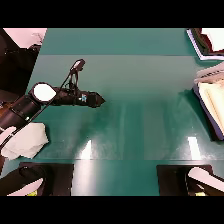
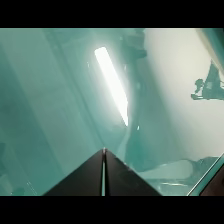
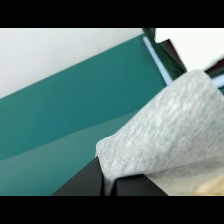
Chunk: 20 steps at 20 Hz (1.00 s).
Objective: Fold the shirts.
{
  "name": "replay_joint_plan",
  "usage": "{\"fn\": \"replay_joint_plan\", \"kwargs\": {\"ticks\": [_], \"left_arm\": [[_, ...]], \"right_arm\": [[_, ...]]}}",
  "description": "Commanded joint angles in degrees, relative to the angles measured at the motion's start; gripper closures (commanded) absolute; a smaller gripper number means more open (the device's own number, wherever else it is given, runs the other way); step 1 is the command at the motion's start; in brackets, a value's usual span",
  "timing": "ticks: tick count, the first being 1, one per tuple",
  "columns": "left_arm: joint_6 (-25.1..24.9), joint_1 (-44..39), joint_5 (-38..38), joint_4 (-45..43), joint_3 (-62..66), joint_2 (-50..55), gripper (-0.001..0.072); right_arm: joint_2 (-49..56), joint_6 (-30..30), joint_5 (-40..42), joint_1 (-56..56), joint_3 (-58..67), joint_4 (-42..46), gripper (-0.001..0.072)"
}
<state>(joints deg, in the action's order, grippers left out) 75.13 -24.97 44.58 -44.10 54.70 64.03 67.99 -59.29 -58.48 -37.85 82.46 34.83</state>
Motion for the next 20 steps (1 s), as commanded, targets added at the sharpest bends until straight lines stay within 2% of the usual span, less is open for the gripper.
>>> {"fn": "replay_joint_plan", "kwargs": {"ticks": [1, 4, 9, 10, 11, 12, 13, 16, 20], "left_arm": [[-0.1, 0.0, -0.2, 0.0, 0.0, 0.0, 0.0682], [-0.1, 0.0, 0.0, 0.0, 0.0, 0.0, 0.0682], [-0.2, 0.0, 0.1, 0.0, 0.0, 0.0, 0.0682], [-0.2, 0.0, 0.2, 0.0, 0.0, 0.0, 0.0682], [-0.2, 0.0, 0.6, -0.1, 0.0, 0.0, 0.0682], [-0.2, 0.0, 1.0, -0.1, 0.0, 0.0, 0.0682], [-0.6, 0.0, 1.2, -0.1, 0.0, 0.0, 0.0682], [-0.6, 0.0, 1.3, -0.1, 0.0, 0.0, 0.0682], [-0.6, 0.0, 0.9, -0.1, 0.0, 0.0, 0.0682]], "right_arm": [[-5.6, -1.3, -3.5, -4.2, -5.0, 6.5, 0.0703], [-11.4, -1.4, -3.7, -7.5, -12.0, 17.4, 0.0702], [-17.7, -4.9, -5.2, -14.8, -21.4, 34.3, 0.0696], [-18.4, -5.3, -5.3, -16.3, -22.6, 37.1, 0.0635], [-18.7, -5.4, -5.2, -17.6, -23.3, 39.5, 0.0412], [-18.7, -5.4, -5.4, -18.7, -23.7, 41.5, 0.0249], [-18.4, -5.4, -6.3, -19.6, -23.7, 42.6, 0.0222], [-18.1, -8.5, -7.7, -19.0, -23.6, 41.6, 0.0224], [-18.0, -8.7, -7.8, -9.0, -23.6, 25.9, 0.0225]]}}
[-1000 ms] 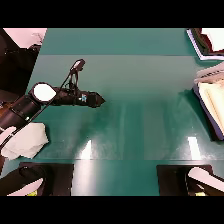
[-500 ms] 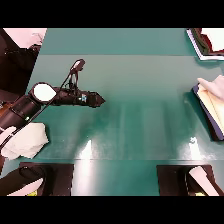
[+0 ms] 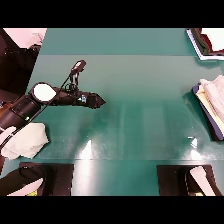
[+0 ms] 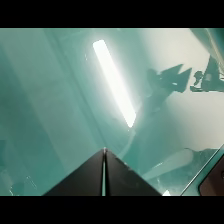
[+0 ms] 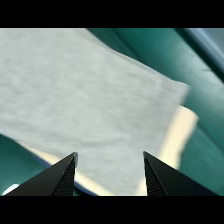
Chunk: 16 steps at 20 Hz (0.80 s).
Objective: Fold the shirts.
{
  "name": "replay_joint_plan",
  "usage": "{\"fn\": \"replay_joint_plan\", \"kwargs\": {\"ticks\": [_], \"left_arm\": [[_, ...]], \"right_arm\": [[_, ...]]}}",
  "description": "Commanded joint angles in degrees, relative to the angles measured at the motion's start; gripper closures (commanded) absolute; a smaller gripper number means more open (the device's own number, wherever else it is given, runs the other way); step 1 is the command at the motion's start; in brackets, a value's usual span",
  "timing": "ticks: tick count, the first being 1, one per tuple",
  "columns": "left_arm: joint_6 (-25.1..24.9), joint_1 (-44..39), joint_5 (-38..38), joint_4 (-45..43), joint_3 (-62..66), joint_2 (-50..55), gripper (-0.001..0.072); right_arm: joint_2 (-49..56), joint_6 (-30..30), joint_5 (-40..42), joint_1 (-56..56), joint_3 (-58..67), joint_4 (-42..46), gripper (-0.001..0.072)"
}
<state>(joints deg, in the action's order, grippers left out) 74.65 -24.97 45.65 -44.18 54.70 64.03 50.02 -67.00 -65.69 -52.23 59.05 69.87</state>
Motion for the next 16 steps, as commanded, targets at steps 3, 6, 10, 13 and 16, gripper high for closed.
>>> {"fn": "replay_joint_plan", "kwargs": {"ticks": [3, 6, 10, 13, 16], "left_arm": [[0.0, 0.0, 0.6, 0.1, 0.0, 0.0, 0.0682], [0.0, 0.0, -0.3, 0.1, 0.0, 0.0, 0.0682], [0.0, 0.0, -0.2, 0.1, 0.1, 0.0, 0.0682], [0.0, 0.0, -0.2, 0.1, 0.0, 0.0, 0.0682], [0.0, 0.0, -0.2, 0.1, 0.0, 0.0, 0.0682]], "right_arm": [[0.0, -0.9, 0.5, 18.8, -0.2, -15.7, 0.0252], [0.0, -0.9, 2.8, 31.9, -0.2, -15.7, 0.0544], [0.0, -0.9, 6.2, 43.2, -0.2, -15.7, 0.0700], [0.0, -0.9, 6.4, 46.1, -0.2, -15.7, 0.0700], [-0.1, -0.9, 5.8, 46.1, -0.2, -15.8, 0.0700]]}}
